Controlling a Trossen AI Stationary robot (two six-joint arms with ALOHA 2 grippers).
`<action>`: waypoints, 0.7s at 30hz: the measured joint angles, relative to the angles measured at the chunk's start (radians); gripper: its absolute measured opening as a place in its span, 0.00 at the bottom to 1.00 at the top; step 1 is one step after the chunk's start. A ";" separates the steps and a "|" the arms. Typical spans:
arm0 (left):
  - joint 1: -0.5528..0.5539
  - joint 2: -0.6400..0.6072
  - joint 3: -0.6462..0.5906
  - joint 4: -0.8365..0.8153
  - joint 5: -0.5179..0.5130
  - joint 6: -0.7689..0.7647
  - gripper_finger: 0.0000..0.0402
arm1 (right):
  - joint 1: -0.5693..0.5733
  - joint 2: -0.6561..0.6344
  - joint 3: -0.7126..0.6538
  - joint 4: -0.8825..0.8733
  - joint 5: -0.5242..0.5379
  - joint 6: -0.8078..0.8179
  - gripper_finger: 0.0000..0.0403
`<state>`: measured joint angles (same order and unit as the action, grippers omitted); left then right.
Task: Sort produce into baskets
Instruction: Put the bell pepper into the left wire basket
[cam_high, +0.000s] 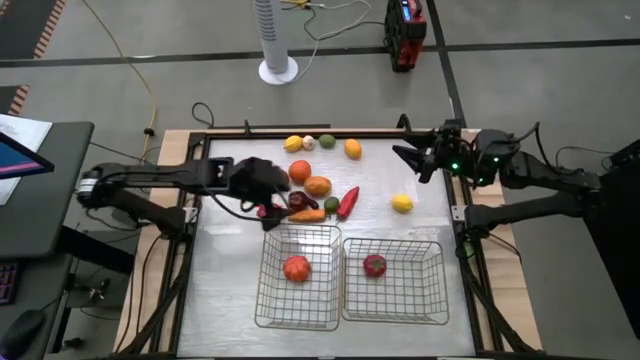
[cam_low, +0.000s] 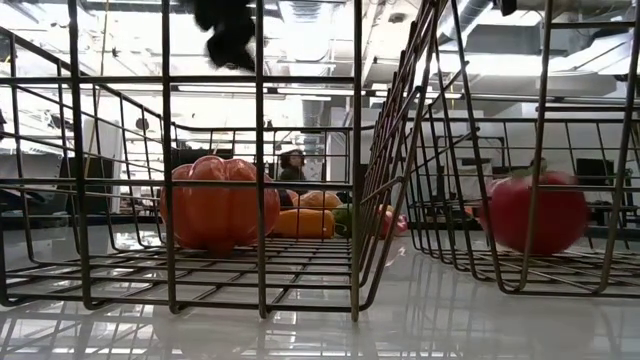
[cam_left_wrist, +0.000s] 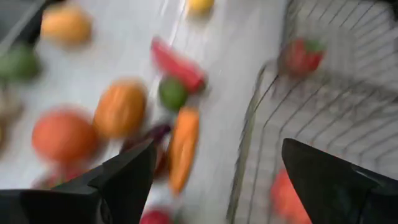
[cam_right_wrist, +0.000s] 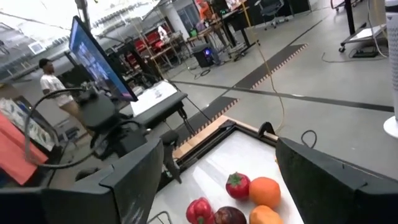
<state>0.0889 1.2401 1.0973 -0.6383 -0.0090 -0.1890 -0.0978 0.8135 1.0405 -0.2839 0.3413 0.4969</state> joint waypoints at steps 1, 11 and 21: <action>0.011 -0.028 -0.043 -0.019 0.000 -0.008 0.82 | 0.000 0.007 0.000 0.000 -0.002 0.000 0.85; 0.088 -0.243 -0.358 -0.037 -0.023 -0.047 0.78 | 0.021 0.031 0.000 0.001 -0.029 0.018 0.85; 0.116 -0.154 -0.460 0.083 -0.065 0.061 0.78 | 0.083 0.031 0.000 0.002 -0.028 0.027 0.85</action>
<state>0.2051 1.0858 0.6378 -0.5549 -0.0743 -0.1280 -0.0153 0.8444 1.0401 -0.2818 0.3130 0.5237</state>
